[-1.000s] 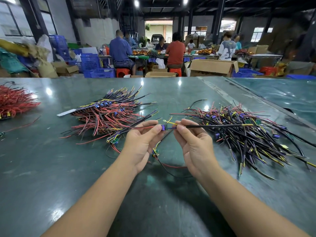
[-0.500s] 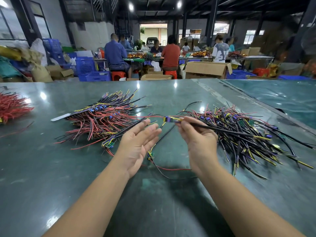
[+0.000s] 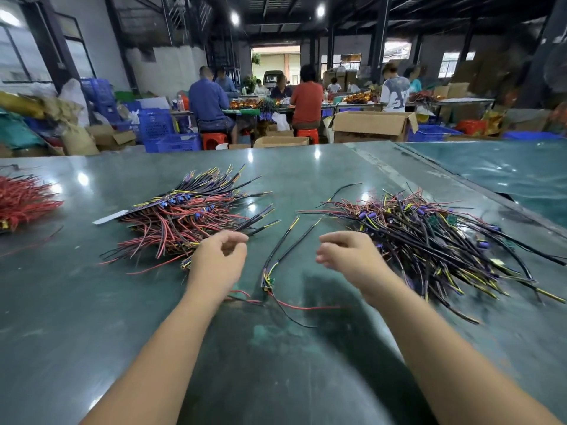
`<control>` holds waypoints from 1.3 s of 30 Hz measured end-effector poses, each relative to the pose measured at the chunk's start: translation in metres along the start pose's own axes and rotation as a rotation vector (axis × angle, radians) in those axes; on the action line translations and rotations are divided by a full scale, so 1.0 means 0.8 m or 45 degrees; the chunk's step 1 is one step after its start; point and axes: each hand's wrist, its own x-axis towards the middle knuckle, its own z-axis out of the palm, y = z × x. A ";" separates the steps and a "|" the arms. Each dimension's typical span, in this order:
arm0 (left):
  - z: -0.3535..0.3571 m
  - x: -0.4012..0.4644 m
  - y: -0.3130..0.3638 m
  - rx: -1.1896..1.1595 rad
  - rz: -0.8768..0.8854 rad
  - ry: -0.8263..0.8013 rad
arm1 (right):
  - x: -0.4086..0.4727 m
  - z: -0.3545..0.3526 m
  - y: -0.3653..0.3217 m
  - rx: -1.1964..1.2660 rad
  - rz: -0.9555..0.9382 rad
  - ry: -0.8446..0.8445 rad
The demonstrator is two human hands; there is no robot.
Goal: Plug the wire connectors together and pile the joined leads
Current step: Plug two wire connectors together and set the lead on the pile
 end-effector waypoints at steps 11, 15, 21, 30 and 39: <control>0.016 -0.023 0.002 0.109 -0.258 -0.293 | -0.041 0.040 0.002 -0.627 -0.353 -0.119; 0.015 -0.013 0.000 -0.257 -0.321 -0.132 | -0.035 0.028 0.000 -0.376 -0.246 0.002; 0.012 -0.016 0.018 -0.625 -0.166 -0.092 | -0.034 0.027 -0.002 -0.189 -0.172 -0.042; 0.024 -0.043 0.032 -0.749 0.018 -0.550 | -0.034 0.030 -0.013 0.228 -0.153 -0.127; 0.024 -0.047 0.038 -0.779 -0.115 -0.650 | -0.033 0.029 -0.008 -0.132 -0.334 -0.137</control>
